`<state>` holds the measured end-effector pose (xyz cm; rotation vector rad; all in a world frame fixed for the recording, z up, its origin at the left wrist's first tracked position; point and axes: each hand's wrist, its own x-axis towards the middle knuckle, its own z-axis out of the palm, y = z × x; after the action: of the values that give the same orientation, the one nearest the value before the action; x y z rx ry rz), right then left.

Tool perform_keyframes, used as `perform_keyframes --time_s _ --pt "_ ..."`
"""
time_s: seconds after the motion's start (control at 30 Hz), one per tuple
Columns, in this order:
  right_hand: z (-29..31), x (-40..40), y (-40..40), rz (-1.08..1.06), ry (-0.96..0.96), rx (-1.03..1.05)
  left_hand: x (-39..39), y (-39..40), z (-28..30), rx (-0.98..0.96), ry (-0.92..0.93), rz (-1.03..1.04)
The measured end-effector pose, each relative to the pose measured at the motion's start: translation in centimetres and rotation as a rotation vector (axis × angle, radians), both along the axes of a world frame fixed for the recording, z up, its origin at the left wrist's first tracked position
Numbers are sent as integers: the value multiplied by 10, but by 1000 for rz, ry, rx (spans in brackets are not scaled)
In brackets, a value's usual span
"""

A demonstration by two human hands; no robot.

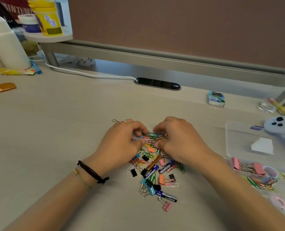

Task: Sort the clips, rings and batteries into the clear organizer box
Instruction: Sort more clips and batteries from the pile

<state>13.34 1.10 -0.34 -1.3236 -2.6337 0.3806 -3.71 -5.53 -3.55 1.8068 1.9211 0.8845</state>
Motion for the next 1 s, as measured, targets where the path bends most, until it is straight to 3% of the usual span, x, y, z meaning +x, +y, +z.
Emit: perform_keyframes --time_s 0.37,0.53,0.83,0.9,1.0 --pt "-4 -21 13 120 -90 34 -7 4 -1 -44 -105 28" --pt "-5 -21 10 172 -82 132 -8 3 4 65 -161 103" --pt "7 -40 5 356 -362 346 -14 6 3 42 -208 126" --pt "6 -39 9 338 -337 304 -20 8 5 30 -210 142" --pt "7 -25 20 147 -49 -41 -28 16 9 -31 -129 115"
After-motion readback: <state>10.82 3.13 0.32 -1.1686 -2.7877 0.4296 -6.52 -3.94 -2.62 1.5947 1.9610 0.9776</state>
